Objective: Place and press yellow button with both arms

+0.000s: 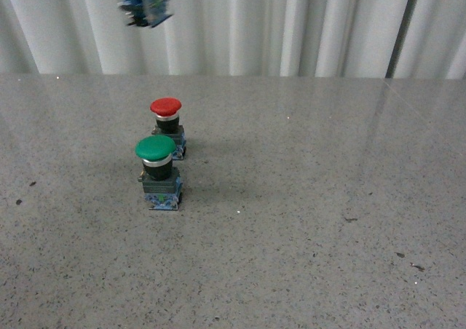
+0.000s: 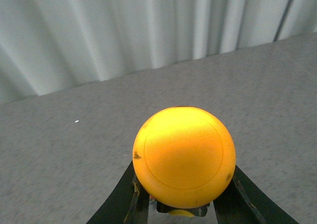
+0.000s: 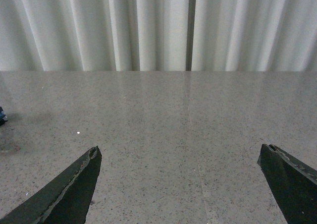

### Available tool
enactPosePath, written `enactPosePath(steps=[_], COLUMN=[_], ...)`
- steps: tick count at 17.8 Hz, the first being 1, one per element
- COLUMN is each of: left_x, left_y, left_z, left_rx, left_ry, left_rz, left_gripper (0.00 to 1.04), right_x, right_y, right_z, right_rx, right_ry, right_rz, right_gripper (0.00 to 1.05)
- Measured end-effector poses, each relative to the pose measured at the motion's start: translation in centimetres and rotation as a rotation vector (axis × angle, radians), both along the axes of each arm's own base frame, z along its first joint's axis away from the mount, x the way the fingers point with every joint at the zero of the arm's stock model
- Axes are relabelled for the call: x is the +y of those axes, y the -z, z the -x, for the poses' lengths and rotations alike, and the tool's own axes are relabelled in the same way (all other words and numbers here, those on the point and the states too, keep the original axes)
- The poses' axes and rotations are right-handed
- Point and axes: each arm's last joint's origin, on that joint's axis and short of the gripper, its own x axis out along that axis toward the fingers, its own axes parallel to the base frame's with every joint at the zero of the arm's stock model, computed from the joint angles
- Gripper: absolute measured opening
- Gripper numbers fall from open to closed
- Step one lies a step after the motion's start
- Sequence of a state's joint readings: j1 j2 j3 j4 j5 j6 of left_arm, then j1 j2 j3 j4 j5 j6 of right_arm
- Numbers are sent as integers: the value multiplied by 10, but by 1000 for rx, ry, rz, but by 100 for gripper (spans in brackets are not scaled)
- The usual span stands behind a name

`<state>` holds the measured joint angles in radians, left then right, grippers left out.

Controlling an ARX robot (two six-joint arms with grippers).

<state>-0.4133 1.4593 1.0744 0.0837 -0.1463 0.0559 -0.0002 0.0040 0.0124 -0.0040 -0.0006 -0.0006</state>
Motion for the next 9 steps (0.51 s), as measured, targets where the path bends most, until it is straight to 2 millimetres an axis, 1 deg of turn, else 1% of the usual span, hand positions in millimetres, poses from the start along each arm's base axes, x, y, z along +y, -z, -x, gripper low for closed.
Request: enactPosePath(steps=[2,3,4,6,9], left_x=[-32,-42,-61,-90,-113], left_y=[3,7,17,37,57], left_z=[-12,-15,-21,-25,-24], left_rx=[36,55,92,157,213], left_ry=[50,64,88,114,109], left_rz=[18,25,35,53,84], left_gripper=[27,27,27,27,27], right_x=[0,0,0,0,0], right_y=[0,0,0,0,0], right_z=[0,0,0,0,0], right_rx=[0,0,0,0,0], right_ry=[0,0,0,0,0], right_rz=[0,0,0,0,0], right_gripper=[98,98,98,98,98])
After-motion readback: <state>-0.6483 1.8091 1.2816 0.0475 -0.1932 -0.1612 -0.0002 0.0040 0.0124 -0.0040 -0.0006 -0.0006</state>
